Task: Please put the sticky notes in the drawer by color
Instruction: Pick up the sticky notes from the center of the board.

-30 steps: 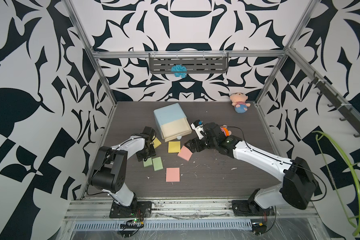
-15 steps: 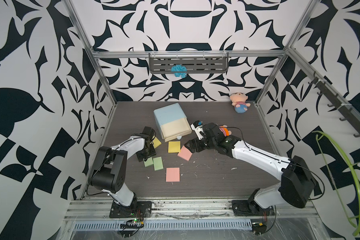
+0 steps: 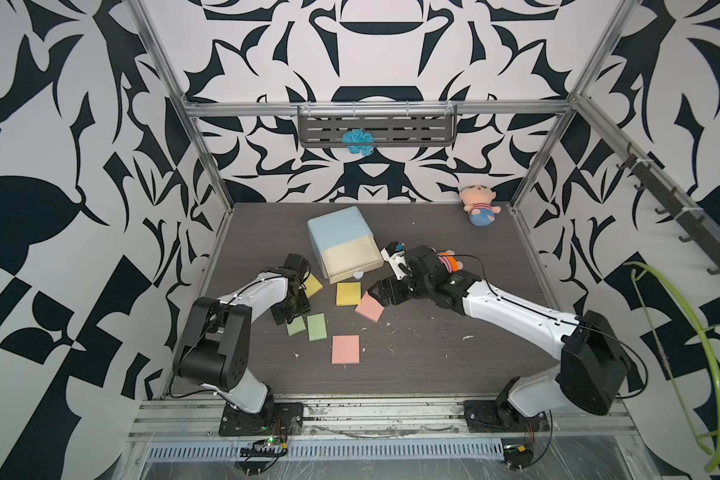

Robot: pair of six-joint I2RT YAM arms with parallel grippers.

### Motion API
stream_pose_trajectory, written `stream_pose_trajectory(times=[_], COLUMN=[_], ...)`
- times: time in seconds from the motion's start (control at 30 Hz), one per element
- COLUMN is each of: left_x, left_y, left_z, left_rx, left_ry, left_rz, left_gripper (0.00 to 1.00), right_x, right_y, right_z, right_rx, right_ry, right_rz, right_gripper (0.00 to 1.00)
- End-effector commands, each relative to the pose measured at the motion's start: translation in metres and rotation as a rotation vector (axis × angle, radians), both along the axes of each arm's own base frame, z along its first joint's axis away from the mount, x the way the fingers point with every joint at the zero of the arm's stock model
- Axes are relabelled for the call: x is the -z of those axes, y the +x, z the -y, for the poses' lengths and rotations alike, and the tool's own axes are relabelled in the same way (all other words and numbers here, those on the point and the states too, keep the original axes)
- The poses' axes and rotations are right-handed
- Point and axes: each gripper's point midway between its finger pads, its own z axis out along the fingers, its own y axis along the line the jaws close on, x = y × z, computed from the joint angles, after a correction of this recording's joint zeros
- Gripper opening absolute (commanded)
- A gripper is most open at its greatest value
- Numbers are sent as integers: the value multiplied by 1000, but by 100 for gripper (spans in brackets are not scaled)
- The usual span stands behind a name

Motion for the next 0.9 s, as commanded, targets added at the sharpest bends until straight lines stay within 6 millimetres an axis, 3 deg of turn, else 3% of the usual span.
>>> stream_pose_trajectory(times=[0.0, 0.23, 0.47, 0.63, 0.87], left_x=[-30, -88, -125, -148, -162], left_y=[4, 20, 28, 29, 26], left_z=[-2, 7, 31, 48, 55], left_rx=[-21, -28, -9, 11, 21], left_ry=[-10, -89, -255, -366, -419], left_rz=[52, 215, 311, 361, 386], left_gripper=[57, 58, 58, 58, 57], right_x=[-23, -30, -51, -54, -50], right_y=[-2, -18, -33, -26, -14], right_z=[-24, -78, -142, -165, -174], right_rx=[-46, -131, -221, -222, -199], right_ry=[104, 195, 331, 390, 377], right_rz=[18, 24, 32, 19, 30], right_gripper=[83, 83, 82, 77, 62])
